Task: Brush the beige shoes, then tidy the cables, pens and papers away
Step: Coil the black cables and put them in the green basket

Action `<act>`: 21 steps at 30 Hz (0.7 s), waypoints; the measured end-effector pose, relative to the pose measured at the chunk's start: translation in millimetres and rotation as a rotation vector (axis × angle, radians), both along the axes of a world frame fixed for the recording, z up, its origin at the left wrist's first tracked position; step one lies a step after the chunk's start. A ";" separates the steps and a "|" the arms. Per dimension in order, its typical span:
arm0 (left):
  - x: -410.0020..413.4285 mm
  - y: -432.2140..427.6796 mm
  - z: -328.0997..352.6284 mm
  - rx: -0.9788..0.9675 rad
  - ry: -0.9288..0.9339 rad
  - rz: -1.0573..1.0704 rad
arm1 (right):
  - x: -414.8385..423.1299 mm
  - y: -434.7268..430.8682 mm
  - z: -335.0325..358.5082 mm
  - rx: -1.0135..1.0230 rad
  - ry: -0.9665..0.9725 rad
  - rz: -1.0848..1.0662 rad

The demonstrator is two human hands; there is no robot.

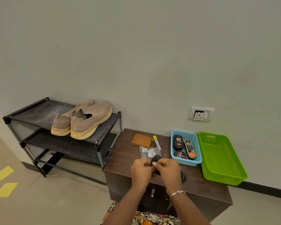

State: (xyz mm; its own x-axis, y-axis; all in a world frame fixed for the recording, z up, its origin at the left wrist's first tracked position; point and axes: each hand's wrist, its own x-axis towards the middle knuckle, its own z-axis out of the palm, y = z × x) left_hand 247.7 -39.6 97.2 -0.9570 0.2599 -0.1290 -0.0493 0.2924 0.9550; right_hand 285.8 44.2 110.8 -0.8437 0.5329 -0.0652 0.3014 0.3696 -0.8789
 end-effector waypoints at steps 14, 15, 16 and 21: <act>-57.6 56.2 -81.2 -0.094 -0.284 0.051 | -12.2 109.4 -78.6 -0.061 -0.280 -0.280; -61.1 61.3 -88.1 -0.092 -0.308 0.055 | -12.0 120.3 -87.3 -0.086 -0.295 -0.309; -64.6 66.4 -95.2 -0.093 -0.330 0.053 | -12.1 130.6 -96.4 -0.101 -0.315 -0.345; -76.5 85.7 -125.3 -0.143 -0.398 0.020 | -18.1 162.3 -134.4 -0.117 -0.475 -0.438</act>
